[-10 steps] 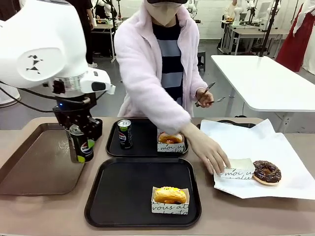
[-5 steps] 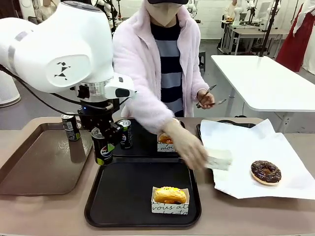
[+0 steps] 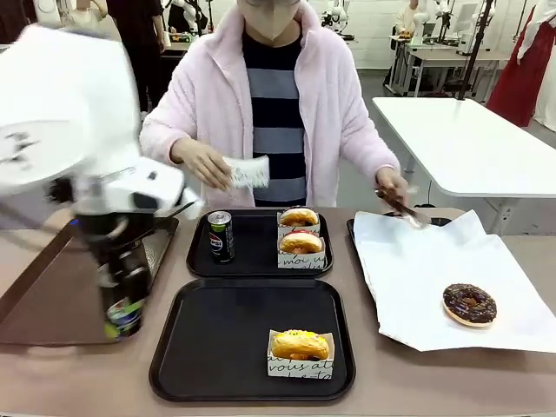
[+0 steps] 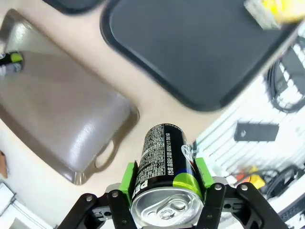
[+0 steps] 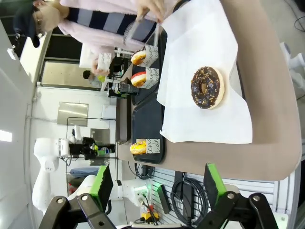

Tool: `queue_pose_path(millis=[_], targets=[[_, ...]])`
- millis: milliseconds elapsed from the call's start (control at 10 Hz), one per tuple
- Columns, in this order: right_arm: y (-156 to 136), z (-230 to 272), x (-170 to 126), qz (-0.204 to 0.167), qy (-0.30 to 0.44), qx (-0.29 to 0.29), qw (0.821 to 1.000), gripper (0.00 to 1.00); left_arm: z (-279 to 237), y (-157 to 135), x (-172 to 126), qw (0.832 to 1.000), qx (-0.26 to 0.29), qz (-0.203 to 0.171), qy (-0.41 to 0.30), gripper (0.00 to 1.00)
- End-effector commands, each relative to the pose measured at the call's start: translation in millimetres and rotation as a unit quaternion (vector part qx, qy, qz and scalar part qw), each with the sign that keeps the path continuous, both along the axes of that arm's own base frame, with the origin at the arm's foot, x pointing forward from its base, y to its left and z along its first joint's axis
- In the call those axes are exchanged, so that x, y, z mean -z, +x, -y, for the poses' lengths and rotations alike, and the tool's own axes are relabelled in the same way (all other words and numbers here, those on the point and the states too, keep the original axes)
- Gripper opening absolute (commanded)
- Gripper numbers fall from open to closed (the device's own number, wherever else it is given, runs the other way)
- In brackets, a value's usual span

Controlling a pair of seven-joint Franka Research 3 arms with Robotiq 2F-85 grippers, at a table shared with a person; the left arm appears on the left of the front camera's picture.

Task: Set up donuts and drinks on trays.
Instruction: Pick up one Pepsi coke from the Handle tray and place it on the Flat Tray without a Pepsi coke.

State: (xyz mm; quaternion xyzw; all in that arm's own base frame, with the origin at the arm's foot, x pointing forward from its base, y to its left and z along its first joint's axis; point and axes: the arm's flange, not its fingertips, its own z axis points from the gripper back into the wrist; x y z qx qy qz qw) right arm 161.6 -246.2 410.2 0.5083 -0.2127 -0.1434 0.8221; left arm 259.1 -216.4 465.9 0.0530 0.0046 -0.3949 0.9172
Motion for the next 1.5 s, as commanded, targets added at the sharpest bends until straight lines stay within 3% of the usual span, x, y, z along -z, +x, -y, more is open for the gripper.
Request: queue_pose_path(millis=[0,400,800,1200,1400], targets=[[-1,0,2,0.001,0.002,-0.003,1.0,1.0,-22,-20,-6,1.0,0.013,0.001,-0.016,0.59],[-1,0,2,0.001,0.002,-0.003,1.0,1.0,-15,-2,-12,1.0,0.002,-0.004,-0.024,0.59],[-1,0,2,0.001,0.002,-0.003,1.0,1.0,33,30,-30,0.999,-0.012,0.015,-0.038,0.59],[-1,0,2,0.001,0.002,-0.003,1.0,1.0,66,57,-28,0.997,-0.028,0.007,-0.069,0.59],[-1,0,2,0.001,0.002,-0.003,1.0,1.0,60,49,-27,0.999,-0.009,0.006,-0.047,0.59]])
